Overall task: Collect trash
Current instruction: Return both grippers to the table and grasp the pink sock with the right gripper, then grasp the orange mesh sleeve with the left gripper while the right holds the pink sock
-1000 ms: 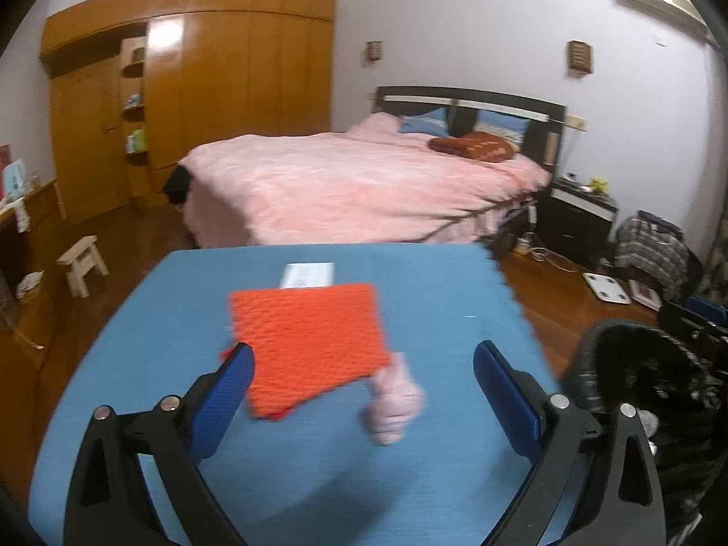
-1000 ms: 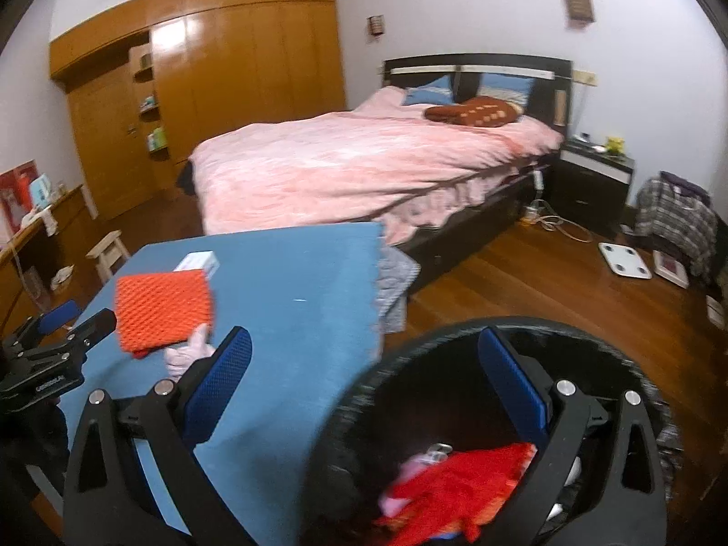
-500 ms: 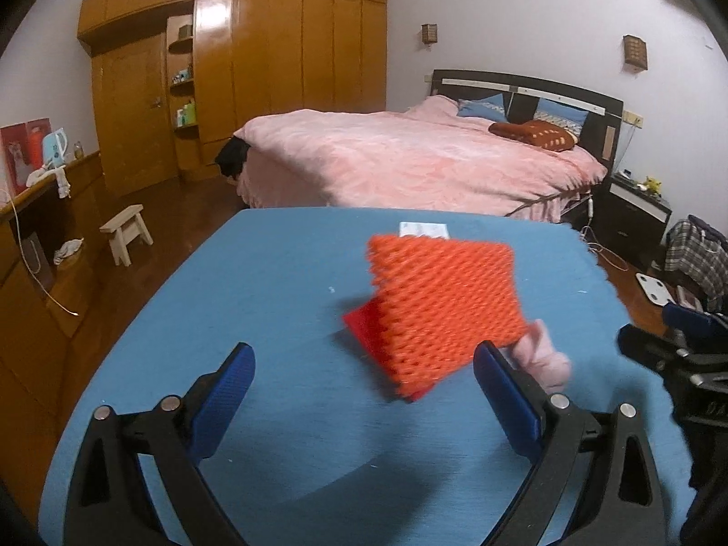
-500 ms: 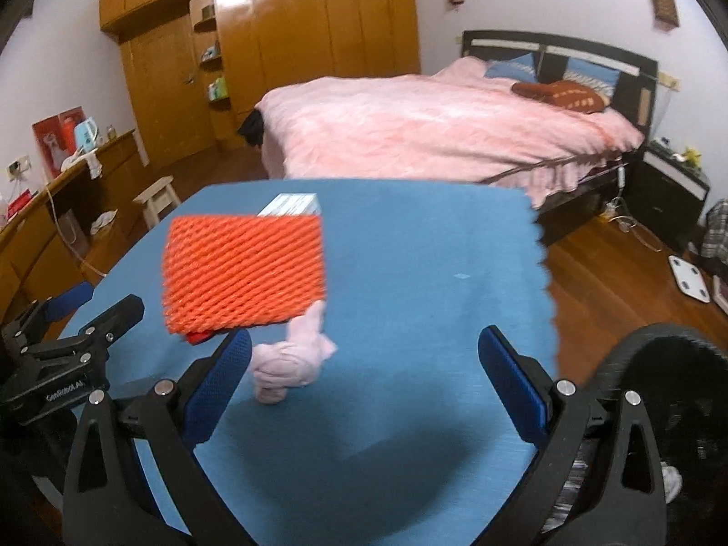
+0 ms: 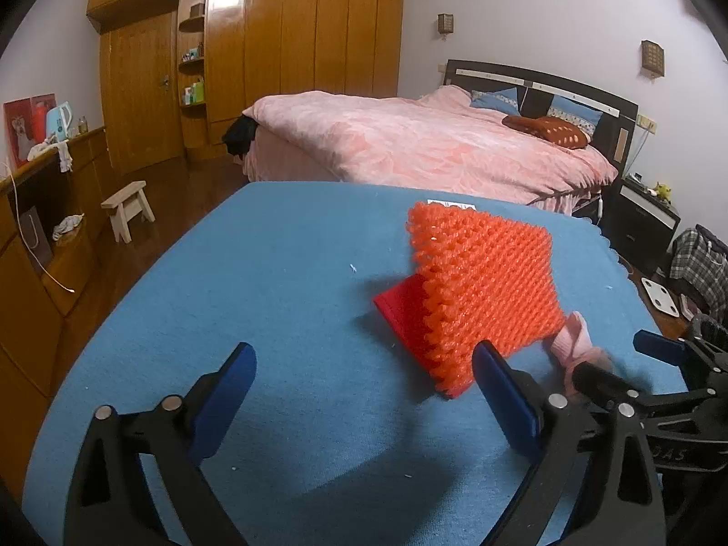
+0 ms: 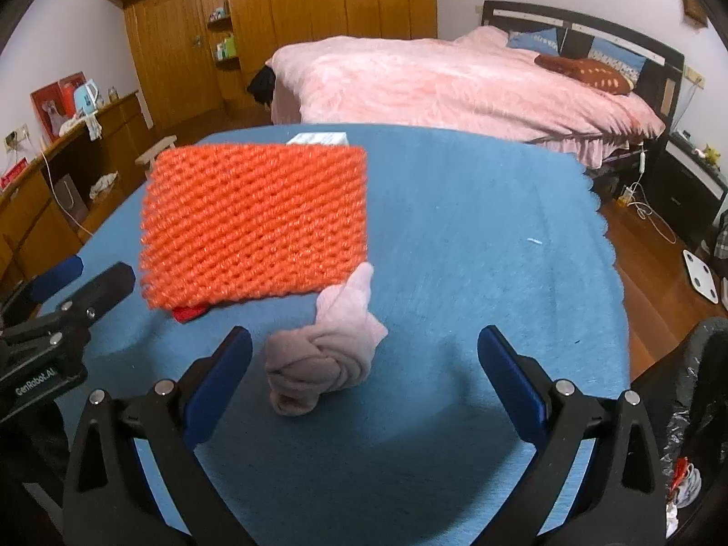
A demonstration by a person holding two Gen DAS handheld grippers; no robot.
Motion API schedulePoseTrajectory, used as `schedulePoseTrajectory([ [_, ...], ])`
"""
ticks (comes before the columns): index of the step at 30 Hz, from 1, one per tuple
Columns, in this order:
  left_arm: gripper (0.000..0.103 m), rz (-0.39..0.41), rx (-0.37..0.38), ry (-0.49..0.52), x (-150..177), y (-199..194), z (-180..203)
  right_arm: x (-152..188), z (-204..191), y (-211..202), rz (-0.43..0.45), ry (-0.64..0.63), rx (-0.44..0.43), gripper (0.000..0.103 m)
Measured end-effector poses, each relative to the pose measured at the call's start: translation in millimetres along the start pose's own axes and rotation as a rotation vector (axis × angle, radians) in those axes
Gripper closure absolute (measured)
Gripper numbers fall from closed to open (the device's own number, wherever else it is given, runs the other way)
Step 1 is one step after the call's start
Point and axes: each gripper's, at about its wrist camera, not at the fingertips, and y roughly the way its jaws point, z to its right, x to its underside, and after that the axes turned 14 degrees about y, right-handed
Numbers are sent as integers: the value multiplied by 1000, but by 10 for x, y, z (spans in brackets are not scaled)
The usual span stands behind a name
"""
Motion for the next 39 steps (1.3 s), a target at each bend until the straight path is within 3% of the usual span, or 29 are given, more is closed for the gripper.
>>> schedulePoseTrajectory([
  [2, 11, -3, 5, 5, -9, 6, 17, 2, -8, 30, -15, -5, 0, 21],
  [5, 13, -3, 11, 14, -17, 7, 35, 27, -44, 55, -35, -20, -16, 26],
  [8, 13, 7, 16, 18, -39, -10, 62, 42, -96, 79, -53, -56, -41, 38],
  [10, 15, 12, 27, 11, -50, -15, 84, 53, -124, 89, -68, -71, -67, 55],
  [15, 22, 12, 46, 14, -76, 17, 151, 56, -79, 28, -64, -41, -87, 57],
  [27, 35, 20, 110, 31, -189, 116, 361, 39, 384, -204, -19, 74, -3, 57],
  [31, 52, 20, 115, 43, -239, 166, 453, 34, 408, -228, -15, 65, 2, 57],
  [37, 86, 33, 105, 91, -250, 134, 588, 14, 435, -274, -12, 63, -2, 57],
  [39, 90, 39, 107, 98, -253, 111, 618, 12, 442, -298, -10, 65, -3, 57],
])
